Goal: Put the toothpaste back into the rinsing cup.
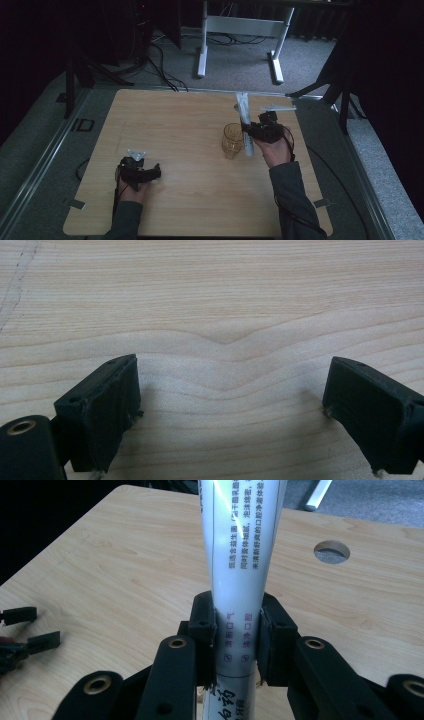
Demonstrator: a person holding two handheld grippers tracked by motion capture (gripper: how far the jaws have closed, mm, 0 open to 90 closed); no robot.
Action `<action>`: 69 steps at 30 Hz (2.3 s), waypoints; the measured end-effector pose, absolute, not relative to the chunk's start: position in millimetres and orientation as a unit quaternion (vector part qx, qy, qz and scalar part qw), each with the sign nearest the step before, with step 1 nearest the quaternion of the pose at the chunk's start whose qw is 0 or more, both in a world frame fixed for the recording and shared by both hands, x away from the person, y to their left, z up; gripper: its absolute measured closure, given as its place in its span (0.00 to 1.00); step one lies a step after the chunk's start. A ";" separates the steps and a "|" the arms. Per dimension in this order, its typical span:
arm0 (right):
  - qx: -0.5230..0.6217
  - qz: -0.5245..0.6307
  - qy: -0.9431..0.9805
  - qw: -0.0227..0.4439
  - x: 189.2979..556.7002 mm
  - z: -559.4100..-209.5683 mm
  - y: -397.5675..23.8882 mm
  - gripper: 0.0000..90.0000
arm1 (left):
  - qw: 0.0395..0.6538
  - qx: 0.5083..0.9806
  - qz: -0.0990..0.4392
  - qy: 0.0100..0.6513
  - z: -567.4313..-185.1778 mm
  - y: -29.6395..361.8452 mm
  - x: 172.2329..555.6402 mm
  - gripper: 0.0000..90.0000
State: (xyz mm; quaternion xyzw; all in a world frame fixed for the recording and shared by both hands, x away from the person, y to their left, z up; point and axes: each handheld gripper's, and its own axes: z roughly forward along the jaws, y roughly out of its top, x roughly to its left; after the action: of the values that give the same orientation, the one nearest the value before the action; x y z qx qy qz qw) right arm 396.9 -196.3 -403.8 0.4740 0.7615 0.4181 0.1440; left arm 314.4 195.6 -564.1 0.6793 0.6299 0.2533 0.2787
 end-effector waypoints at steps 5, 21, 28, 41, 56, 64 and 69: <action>0.473 0.424 0.759 0.143 398.8 -403.8 -196.4 0.80 | 0.279 0.679 0.253 0.630 -564.1 195.6 314.4 0.09; 0.473 0.447 0.746 0.144 403.2 -400.1 -197.3 0.80 | 0.279 0.679 0.253 0.630 -564.1 195.6 314.4 0.10; 0.474 0.451 0.742 0.147 405.1 -398.4 -196.9 0.81 | 0.279 0.679 0.253 0.630 -564.1 195.6 314.4 0.10; 0.475 0.460 0.734 0.156 408.5 -399.3 -199.1 0.81 | 0.279 0.679 0.253 0.630 -564.1 195.6 314.4 0.10; 0.475 0.472 0.726 0.157 414.2 -397.4 -197.8 0.81 | 0.278 0.680 0.253 0.630 -564.0 195.7 314.4 0.10; 0.479 0.479 0.718 0.158 417.3 -397.4 -199.0 0.80 | 0.279 0.679 0.253 0.630 -564.1 195.6 314.4 0.10; 0.480 0.486 0.713 0.158 419.2 -396.7 -198.7 0.80 | 0.278 0.680 0.253 0.629 -563.9 195.8 314.3 0.10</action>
State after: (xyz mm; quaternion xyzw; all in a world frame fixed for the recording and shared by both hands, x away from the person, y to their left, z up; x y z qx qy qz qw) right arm 419.2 -198.7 -396.7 0.4804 0.7131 0.4857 0.1575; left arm 314.3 195.8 -563.9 0.6805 0.6293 0.2528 0.2775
